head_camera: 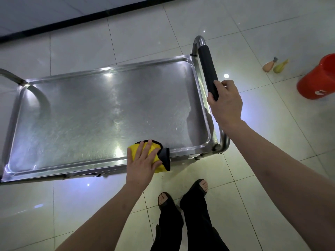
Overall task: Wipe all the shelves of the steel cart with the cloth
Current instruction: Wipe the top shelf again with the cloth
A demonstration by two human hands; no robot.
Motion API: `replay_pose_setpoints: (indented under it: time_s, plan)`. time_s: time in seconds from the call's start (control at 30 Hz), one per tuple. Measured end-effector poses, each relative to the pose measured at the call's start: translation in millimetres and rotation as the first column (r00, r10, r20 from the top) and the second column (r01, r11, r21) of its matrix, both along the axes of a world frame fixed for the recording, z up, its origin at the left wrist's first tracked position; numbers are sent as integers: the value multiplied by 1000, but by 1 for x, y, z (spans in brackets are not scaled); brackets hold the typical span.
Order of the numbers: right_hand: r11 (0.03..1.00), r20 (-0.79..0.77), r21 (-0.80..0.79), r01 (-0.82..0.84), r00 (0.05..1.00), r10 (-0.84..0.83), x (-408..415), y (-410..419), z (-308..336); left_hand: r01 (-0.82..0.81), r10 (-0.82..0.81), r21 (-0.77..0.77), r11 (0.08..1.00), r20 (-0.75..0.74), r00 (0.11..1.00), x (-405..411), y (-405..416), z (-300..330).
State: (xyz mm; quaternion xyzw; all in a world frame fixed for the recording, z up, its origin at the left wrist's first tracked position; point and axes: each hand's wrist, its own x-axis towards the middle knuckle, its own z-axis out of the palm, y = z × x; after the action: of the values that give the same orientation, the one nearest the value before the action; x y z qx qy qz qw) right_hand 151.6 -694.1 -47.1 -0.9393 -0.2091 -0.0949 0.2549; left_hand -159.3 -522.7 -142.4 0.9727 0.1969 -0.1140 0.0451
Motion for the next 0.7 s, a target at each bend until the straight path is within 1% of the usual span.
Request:
replay_pose_setpoints:
  time_s: [0.13, 0.27, 0.4, 0.7]
  plan:
    - [1000, 10, -23, -16, 1000, 16, -2, 1, 0, -66, 66, 2, 998, 34, 997, -18, 13, 0]
    - [997, 3, -68, -21, 1000, 21, -3, 2, 1, -97, 96, 8, 995, 39, 995, -25, 16, 0]
    - [995, 35, -100, -12, 999, 16, -1, 2, 2, -132, 132, -7, 991, 66, 989, -30, 23, 1]
    - [992, -13, -126, -20, 1000, 19, -4, 5, 11, -194, 182, 95, 976, 117, 976, -79, 73, 5]
